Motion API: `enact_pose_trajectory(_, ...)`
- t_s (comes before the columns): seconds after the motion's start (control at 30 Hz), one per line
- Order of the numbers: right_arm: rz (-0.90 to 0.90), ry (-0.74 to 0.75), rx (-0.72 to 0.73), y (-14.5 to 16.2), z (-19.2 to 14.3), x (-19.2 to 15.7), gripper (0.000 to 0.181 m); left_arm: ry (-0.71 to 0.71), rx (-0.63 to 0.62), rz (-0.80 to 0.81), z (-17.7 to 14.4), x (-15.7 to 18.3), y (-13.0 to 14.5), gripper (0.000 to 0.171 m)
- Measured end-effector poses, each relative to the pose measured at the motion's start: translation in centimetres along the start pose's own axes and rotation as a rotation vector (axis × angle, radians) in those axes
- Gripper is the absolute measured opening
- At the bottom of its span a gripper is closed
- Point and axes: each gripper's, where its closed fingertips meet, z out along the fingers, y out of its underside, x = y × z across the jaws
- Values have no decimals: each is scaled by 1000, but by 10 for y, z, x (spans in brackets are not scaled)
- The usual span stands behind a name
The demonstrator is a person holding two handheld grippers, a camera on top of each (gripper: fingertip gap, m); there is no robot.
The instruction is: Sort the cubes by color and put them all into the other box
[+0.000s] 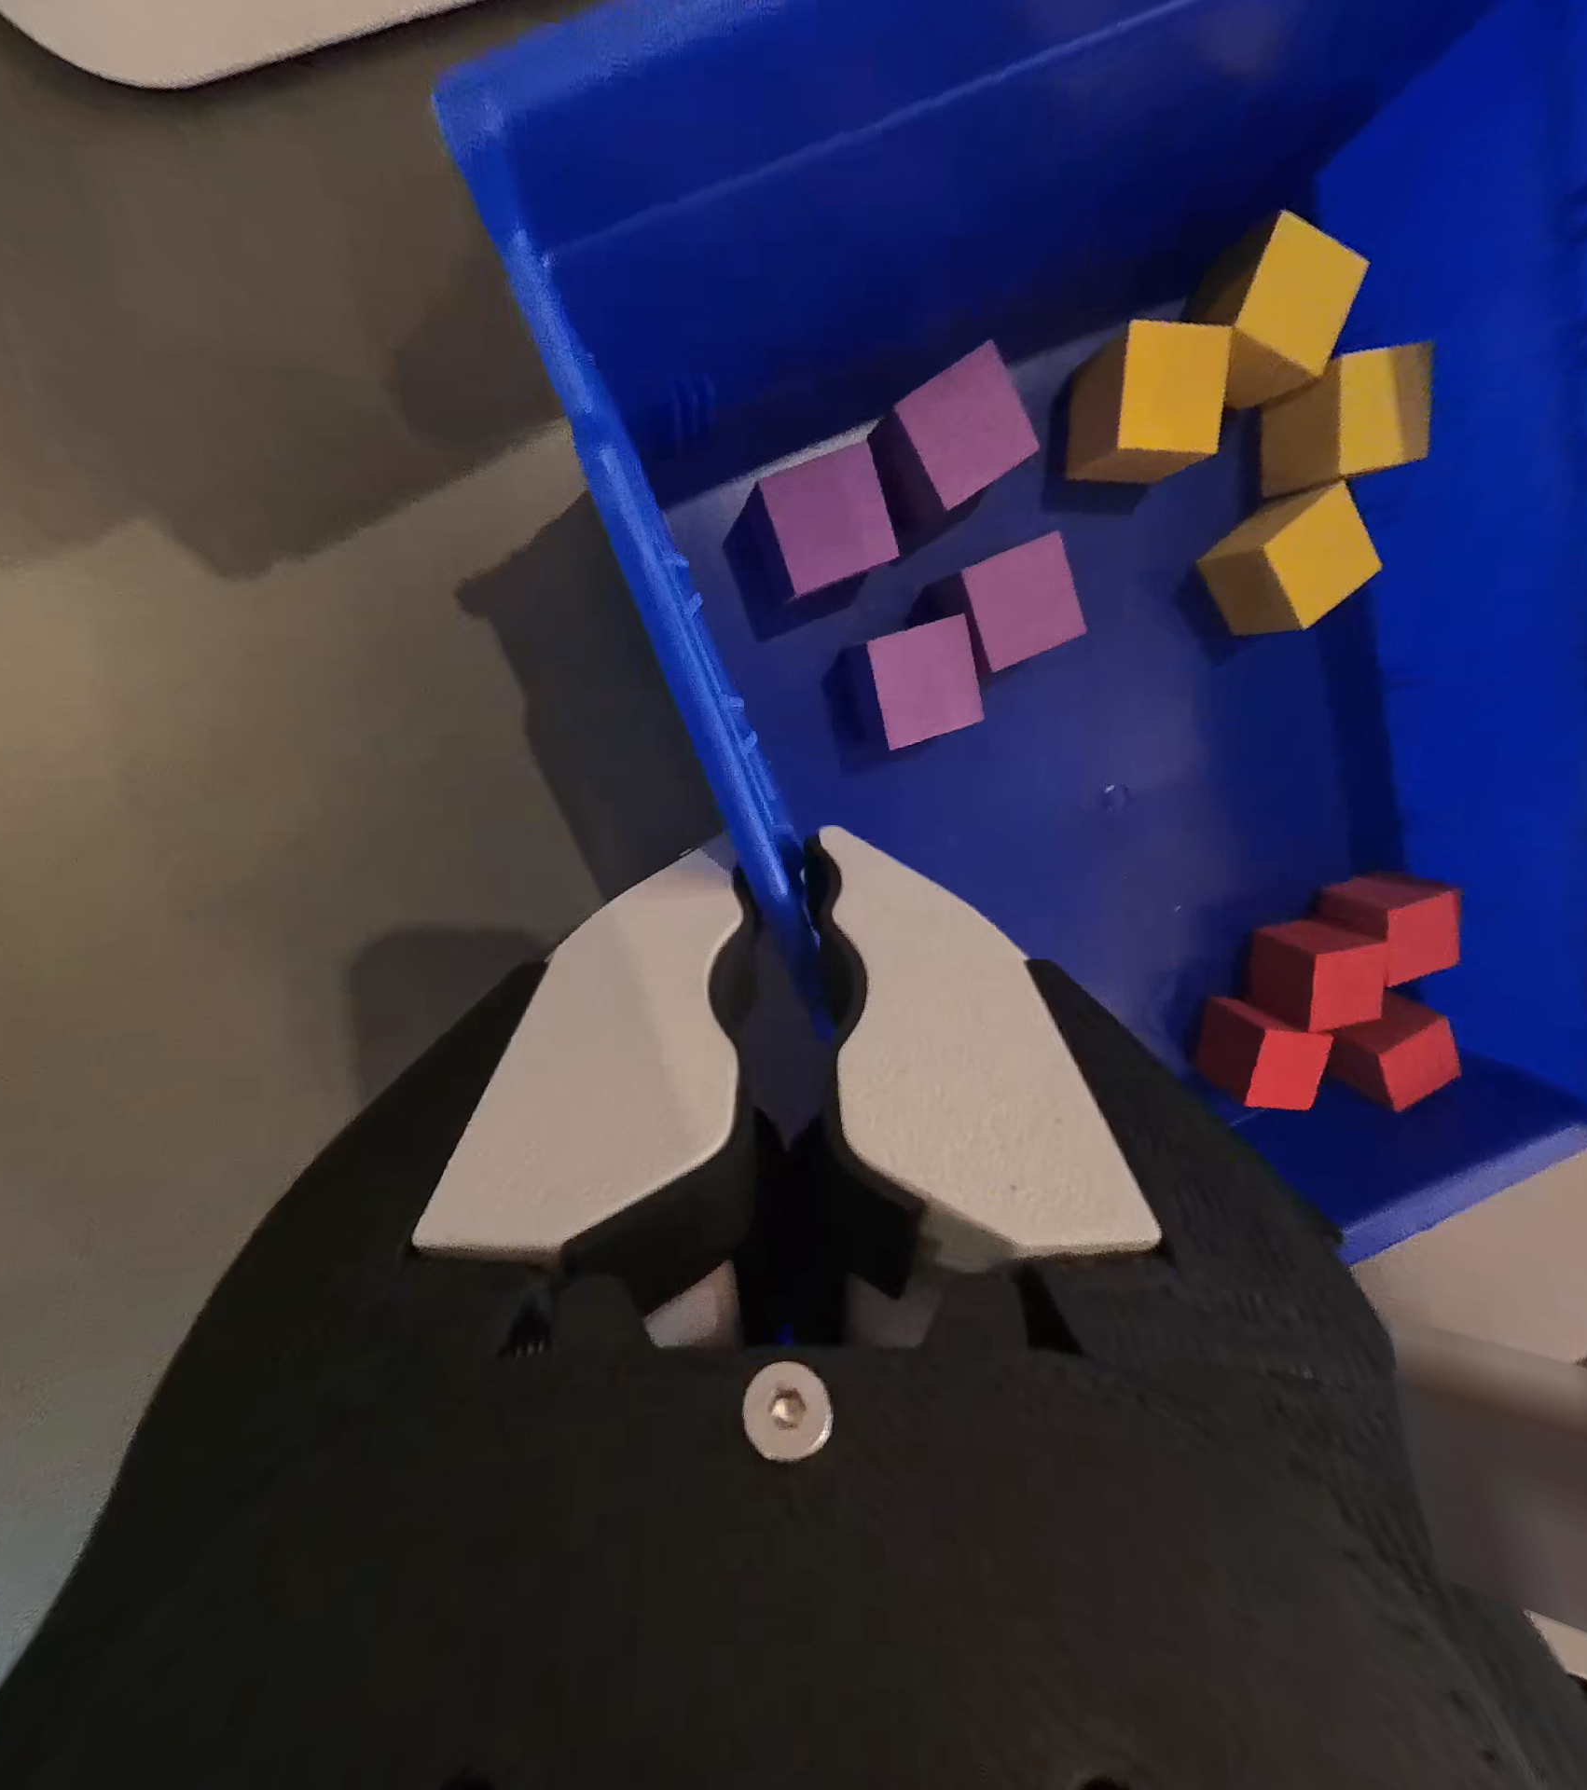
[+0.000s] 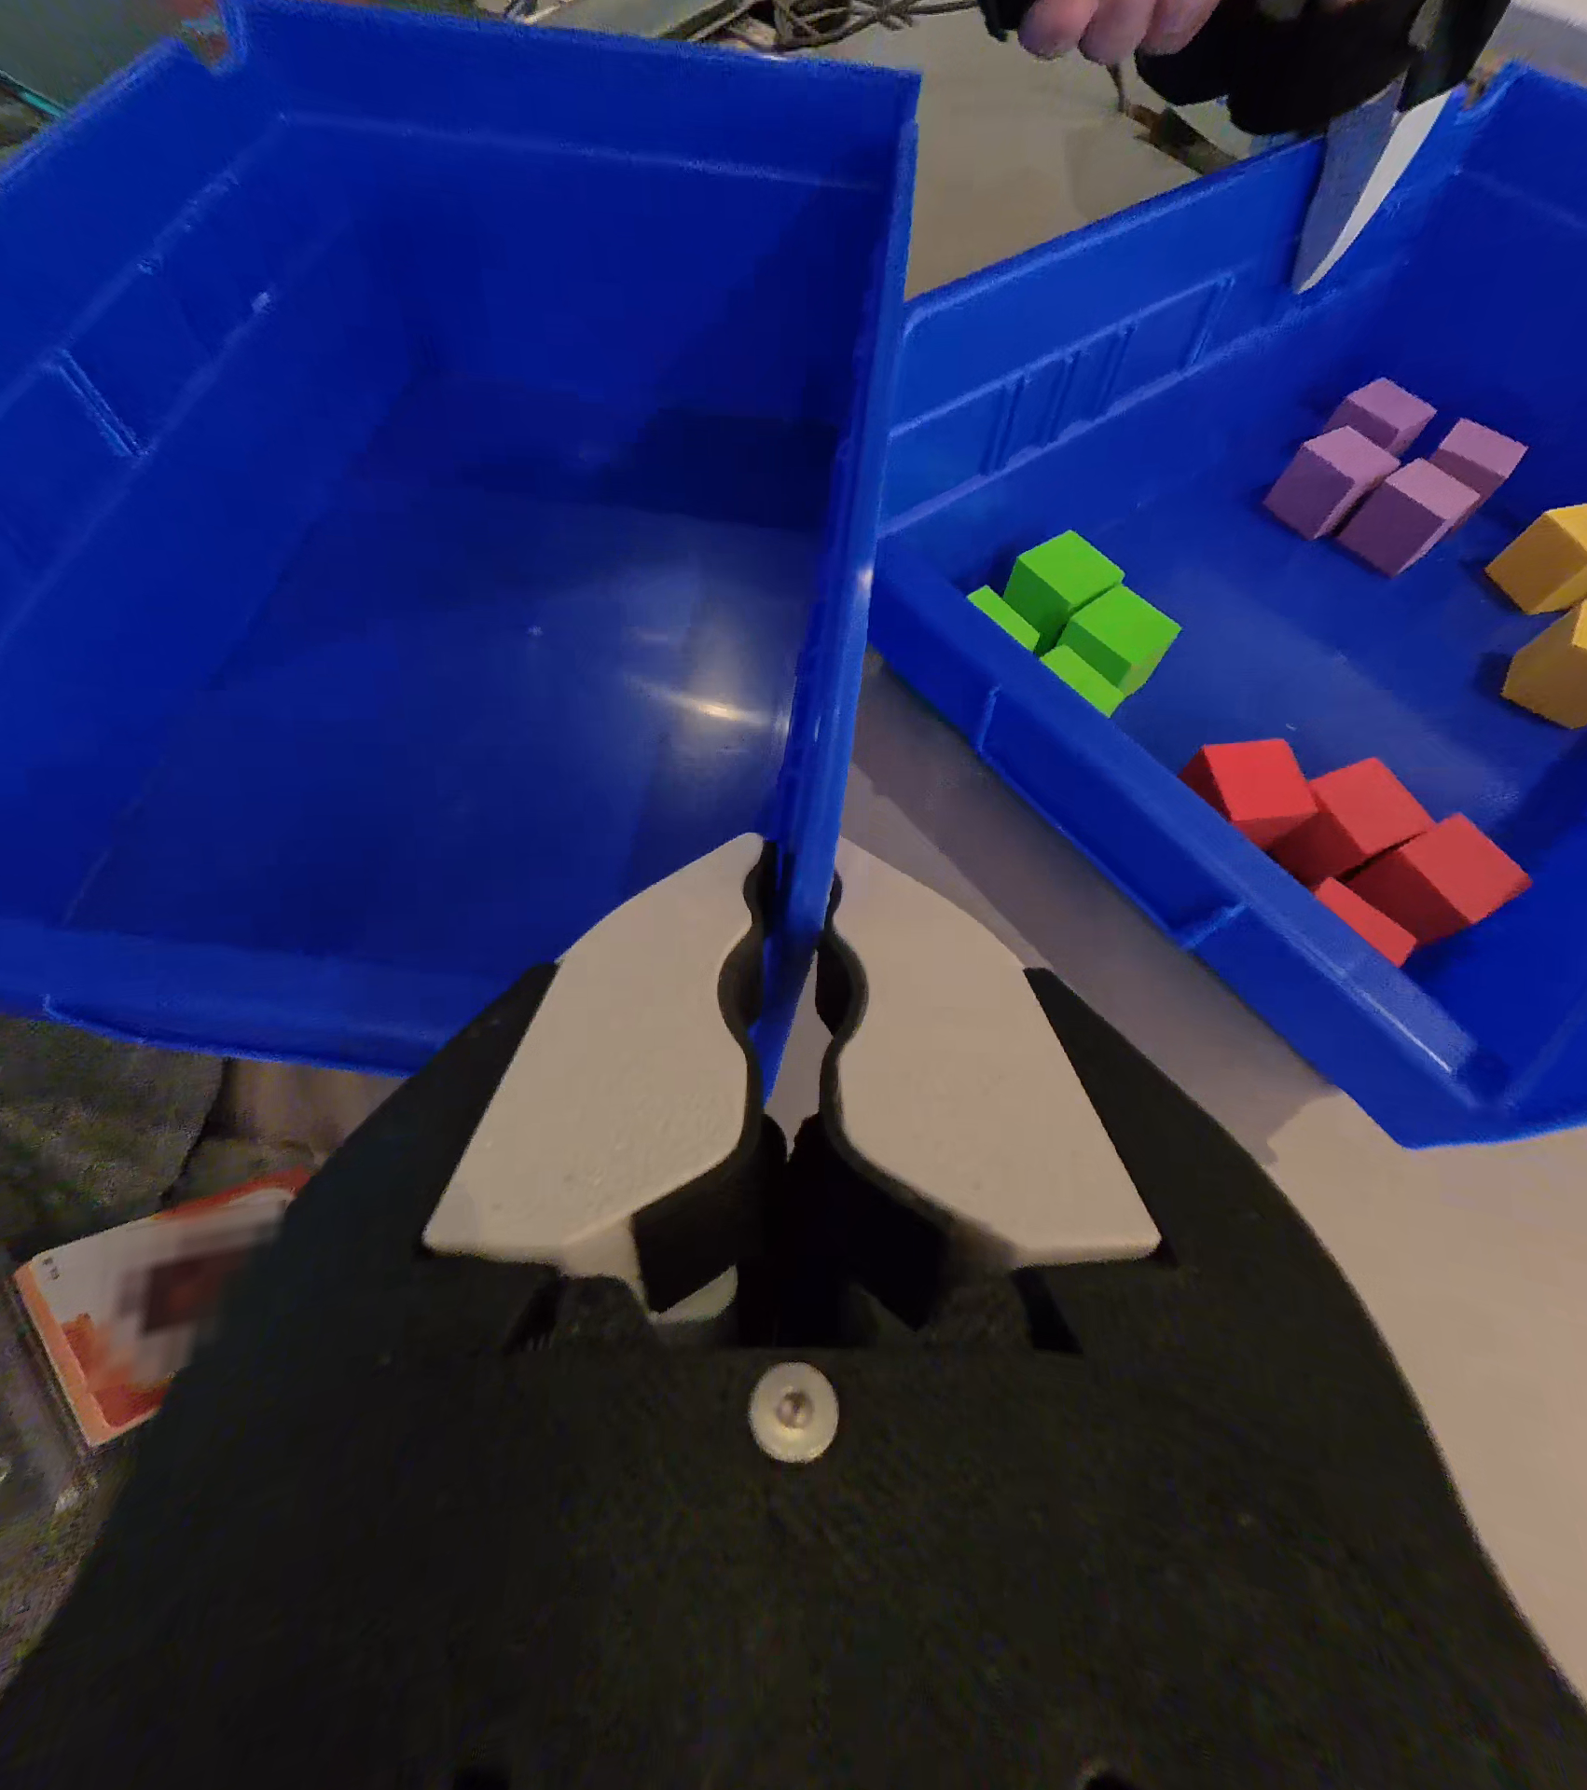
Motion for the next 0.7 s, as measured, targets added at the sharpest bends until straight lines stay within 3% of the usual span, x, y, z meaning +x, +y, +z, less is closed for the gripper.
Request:
enact_pose_trajectory(0.33, 18, -95, -28, 19, -37, 11, 3, -13, 12, -103, -5, -44, -11, 7)
enact_pose_trajectory(0.5, 55, -157, -34, 43, -69, 21, 3, -70, 28, -104, -9, -58, -5, 6)
enact_pose_trajectory(0.7, 57, -120, -53, 66, -107, 42, 3, -87, 27, -129, -17, -76, 9, 7)
